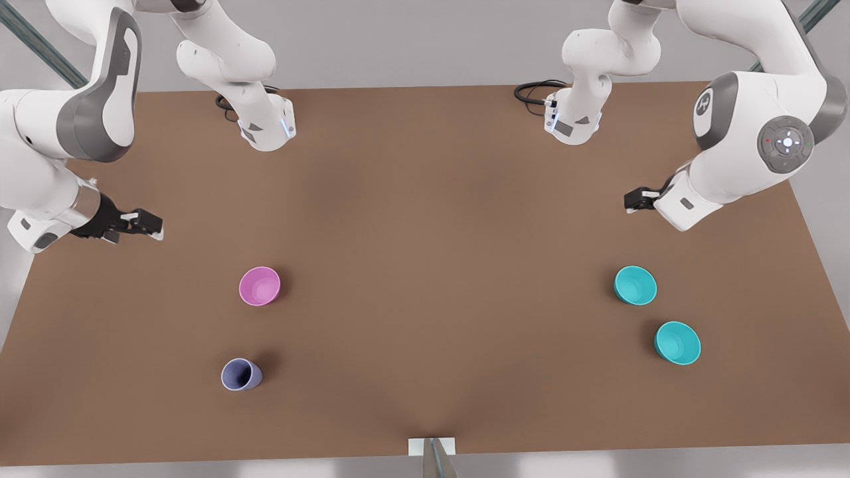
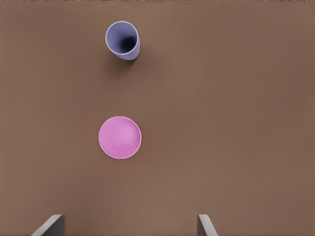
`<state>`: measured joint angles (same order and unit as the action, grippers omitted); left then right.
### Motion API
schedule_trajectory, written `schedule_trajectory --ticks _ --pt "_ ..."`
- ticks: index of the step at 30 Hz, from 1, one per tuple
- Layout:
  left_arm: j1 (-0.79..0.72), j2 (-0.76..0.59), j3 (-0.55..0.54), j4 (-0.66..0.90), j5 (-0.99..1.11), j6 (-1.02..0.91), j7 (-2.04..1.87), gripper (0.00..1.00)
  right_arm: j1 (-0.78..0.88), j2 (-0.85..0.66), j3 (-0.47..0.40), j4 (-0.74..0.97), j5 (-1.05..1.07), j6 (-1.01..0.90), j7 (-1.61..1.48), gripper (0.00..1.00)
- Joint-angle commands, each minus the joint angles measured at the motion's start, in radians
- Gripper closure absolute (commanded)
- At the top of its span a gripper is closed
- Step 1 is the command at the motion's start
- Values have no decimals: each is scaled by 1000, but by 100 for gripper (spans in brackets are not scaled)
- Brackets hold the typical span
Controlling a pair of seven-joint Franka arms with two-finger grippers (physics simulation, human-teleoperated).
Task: Stack the blue bowl on the pink bowl
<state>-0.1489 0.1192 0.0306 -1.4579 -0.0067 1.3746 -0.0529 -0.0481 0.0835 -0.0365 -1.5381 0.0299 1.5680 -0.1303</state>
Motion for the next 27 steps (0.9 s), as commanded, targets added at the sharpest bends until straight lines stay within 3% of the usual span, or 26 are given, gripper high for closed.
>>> schedule_trajectory --ticks 1,4,8,16,20,27 --pt "3 -1 0 1 1 3 -28 0 -3 -1 0 0 1 26 -48 0" --pt "5 -1 0 1 -1 1 -28 0 1 28 6 0 -10 11 -49 0" --pt "5 -1 0 1 -1 0 -28 0 53 240 7 -11 47 96 -92 0" --pt "2 2 0 2 -7 -32 -30 0 59 217 9 -428 50 598 -34 0" --pt "8 8 2 -4 -9 -51 -28 0 59 248 9 -445 56 718 -2 0" --pt "8 8 2 -7 -9 -66 -28 0 60 335 10 -476 107 754 38 0"
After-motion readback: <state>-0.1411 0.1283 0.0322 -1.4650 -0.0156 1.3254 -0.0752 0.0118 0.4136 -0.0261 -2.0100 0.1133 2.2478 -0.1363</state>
